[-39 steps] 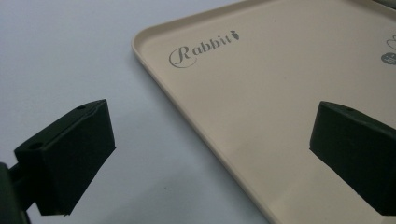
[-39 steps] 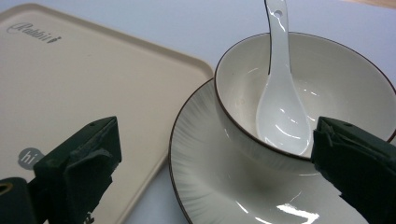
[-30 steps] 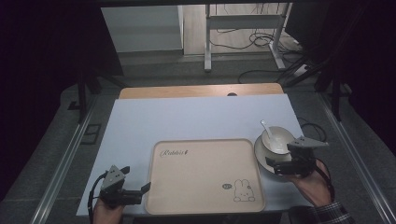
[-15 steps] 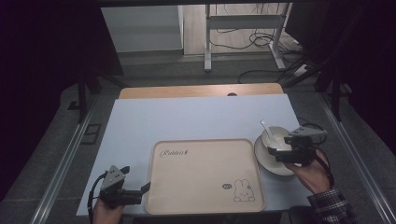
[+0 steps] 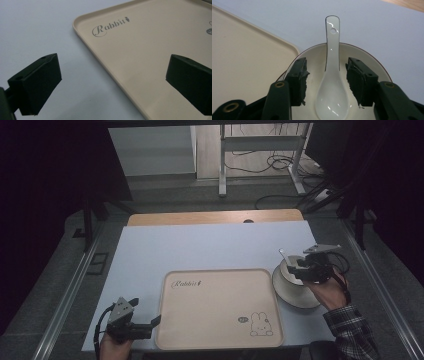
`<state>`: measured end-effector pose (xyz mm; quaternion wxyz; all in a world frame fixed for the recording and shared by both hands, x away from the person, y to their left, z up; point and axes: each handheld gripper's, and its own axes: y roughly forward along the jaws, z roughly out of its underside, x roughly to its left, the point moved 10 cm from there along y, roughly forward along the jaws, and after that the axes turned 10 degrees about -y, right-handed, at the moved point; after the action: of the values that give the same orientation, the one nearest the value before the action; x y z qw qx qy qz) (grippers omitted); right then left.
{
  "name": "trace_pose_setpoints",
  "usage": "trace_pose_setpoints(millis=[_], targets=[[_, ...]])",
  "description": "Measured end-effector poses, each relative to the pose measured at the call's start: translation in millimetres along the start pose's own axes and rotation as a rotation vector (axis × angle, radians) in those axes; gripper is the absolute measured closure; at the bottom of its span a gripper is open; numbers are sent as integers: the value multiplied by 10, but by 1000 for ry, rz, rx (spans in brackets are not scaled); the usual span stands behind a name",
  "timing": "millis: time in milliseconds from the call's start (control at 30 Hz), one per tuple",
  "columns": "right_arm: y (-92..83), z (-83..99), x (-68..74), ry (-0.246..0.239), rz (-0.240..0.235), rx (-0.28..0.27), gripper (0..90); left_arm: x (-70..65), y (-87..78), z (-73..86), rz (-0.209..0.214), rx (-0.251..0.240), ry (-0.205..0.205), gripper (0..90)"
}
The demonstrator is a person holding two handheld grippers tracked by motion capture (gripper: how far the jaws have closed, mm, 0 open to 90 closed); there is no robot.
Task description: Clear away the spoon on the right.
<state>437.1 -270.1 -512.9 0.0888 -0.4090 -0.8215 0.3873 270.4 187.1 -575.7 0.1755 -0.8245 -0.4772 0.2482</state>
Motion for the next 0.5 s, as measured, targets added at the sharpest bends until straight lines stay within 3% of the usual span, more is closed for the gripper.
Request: trace_pose_setpoints(millis=[500], targets=[[271, -19, -91, -22, 6, 68, 617, 0, -1, 0, 1, 0, 0, 0]])
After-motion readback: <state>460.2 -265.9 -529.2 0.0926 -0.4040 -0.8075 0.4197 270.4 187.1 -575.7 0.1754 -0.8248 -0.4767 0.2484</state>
